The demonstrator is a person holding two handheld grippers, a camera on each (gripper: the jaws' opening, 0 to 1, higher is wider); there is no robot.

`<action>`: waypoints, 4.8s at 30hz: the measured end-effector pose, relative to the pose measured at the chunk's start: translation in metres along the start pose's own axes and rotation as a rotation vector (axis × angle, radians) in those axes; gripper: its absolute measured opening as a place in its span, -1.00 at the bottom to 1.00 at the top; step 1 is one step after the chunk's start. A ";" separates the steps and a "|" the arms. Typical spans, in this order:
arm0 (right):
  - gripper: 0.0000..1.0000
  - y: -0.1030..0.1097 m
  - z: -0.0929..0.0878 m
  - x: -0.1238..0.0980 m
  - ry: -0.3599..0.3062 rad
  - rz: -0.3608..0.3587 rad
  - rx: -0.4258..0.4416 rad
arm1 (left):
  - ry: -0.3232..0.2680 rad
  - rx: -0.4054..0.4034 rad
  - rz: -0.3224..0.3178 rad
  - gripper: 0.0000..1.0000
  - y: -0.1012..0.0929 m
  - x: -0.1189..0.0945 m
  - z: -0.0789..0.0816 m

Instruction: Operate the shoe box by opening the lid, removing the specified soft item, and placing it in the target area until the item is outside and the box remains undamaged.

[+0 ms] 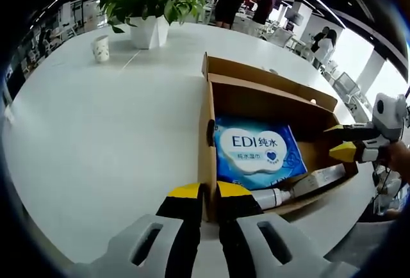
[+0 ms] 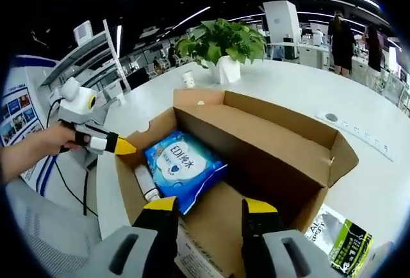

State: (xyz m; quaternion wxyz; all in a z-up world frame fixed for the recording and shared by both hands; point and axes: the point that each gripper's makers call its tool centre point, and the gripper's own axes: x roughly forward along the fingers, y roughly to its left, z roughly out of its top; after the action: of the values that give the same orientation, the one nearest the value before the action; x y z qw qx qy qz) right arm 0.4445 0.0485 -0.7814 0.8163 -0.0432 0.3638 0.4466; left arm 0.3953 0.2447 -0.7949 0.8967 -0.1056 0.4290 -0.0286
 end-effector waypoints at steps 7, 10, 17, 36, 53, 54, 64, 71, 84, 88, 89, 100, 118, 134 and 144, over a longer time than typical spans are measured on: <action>-0.36 0.001 0.007 0.016 0.018 0.006 0.039 | 0.004 0.006 0.002 -0.89 -0.001 0.000 -0.001; -0.40 0.002 0.008 0.023 0.034 0.010 0.048 | 0.005 0.008 0.002 -0.89 0.000 0.000 -0.001; -0.45 0.002 0.007 0.036 0.060 0.013 0.078 | 0.006 0.012 0.003 -0.89 0.000 0.001 -0.001; -0.54 -0.003 -0.003 0.063 0.112 0.009 0.268 | 0.011 0.015 0.000 -0.89 -0.002 0.000 -0.002; -0.95 0.009 0.000 0.065 0.108 0.049 0.331 | 0.007 0.015 0.001 -0.89 0.000 0.002 0.000; -0.98 0.009 0.000 0.065 0.108 0.050 0.326 | 0.007 0.015 0.001 -0.89 0.001 0.002 0.000; -1.00 0.013 0.008 0.058 0.095 0.057 0.298 | 0.005 0.016 0.001 -0.89 0.001 0.002 0.001; -1.00 0.014 0.017 0.054 0.080 0.045 0.272 | 0.002 0.015 0.002 -0.89 0.000 0.001 0.000; -1.00 0.023 0.038 0.039 0.034 0.062 0.264 | -0.001 0.019 0.009 -0.89 0.002 0.002 0.000; -1.00 0.024 0.043 0.036 0.021 0.061 0.252 | -0.002 0.015 0.007 -0.89 0.002 0.003 0.000; -1.00 0.024 0.043 0.034 0.017 0.060 0.248 | -0.002 0.015 0.007 -0.89 0.002 0.003 0.000; -1.00 0.036 0.065 0.020 -0.041 0.105 0.272 | -0.002 0.018 0.009 -0.89 0.000 0.001 -0.001; -1.00 0.047 0.091 0.010 -0.117 0.148 0.318 | -0.004 0.011 0.002 -0.89 0.000 0.001 -0.001; -1.00 0.058 0.108 -0.008 -0.177 0.179 0.324 | -0.005 0.007 0.001 -0.89 0.000 0.001 -0.001; -1.00 0.056 0.109 -0.014 -0.178 0.177 0.314 | -0.005 0.007 0.003 -0.89 0.000 0.001 -0.001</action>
State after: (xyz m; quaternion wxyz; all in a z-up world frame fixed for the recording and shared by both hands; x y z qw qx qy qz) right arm 0.4578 0.1153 -0.6784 0.7997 0.1566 0.3576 0.4562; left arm 0.3951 0.2447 -0.7963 0.8982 -0.1022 0.4266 -0.0286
